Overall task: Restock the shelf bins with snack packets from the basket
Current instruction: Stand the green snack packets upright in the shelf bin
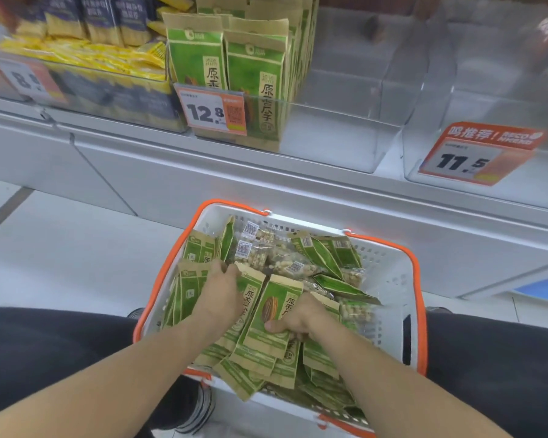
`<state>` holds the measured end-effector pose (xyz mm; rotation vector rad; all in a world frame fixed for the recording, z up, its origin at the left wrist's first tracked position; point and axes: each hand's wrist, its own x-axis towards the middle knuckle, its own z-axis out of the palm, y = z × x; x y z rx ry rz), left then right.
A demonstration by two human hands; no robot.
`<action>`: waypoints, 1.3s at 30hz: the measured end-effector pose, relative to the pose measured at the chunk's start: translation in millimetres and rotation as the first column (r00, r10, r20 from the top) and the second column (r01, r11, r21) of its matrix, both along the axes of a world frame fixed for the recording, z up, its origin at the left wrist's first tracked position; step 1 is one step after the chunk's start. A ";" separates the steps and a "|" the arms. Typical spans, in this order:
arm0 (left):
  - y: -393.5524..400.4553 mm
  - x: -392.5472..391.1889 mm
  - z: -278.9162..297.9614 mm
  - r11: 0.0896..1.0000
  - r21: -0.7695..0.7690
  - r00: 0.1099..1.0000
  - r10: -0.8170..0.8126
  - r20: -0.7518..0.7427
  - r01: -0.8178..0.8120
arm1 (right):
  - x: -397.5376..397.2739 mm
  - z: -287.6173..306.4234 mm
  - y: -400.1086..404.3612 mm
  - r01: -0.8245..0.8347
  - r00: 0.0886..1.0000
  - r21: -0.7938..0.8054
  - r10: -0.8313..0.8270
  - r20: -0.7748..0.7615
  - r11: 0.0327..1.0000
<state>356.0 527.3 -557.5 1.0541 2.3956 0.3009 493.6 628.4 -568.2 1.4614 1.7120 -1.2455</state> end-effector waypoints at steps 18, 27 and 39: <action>38.8 -74.9 94.0 0.983 -0.065 0.901 0.182 0.393 -0.170 | -19.4 96.2 36.1 0.153 0.853 -0.274 -0.267 -0.448 0.949; 37.6 -92.2 206.3 0.942 0.317 0.604 -0.188 0.774 -0.113 | -34.1 163.5 47.9 0.241 0.550 0.052 -0.092 -0.830 0.969; 54.1 -83.9 213.8 0.827 0.555 0.734 -0.323 0.597 -0.088 | -38.8 184.9 50.2 0.215 0.489 0.125 0.005 -0.872 0.969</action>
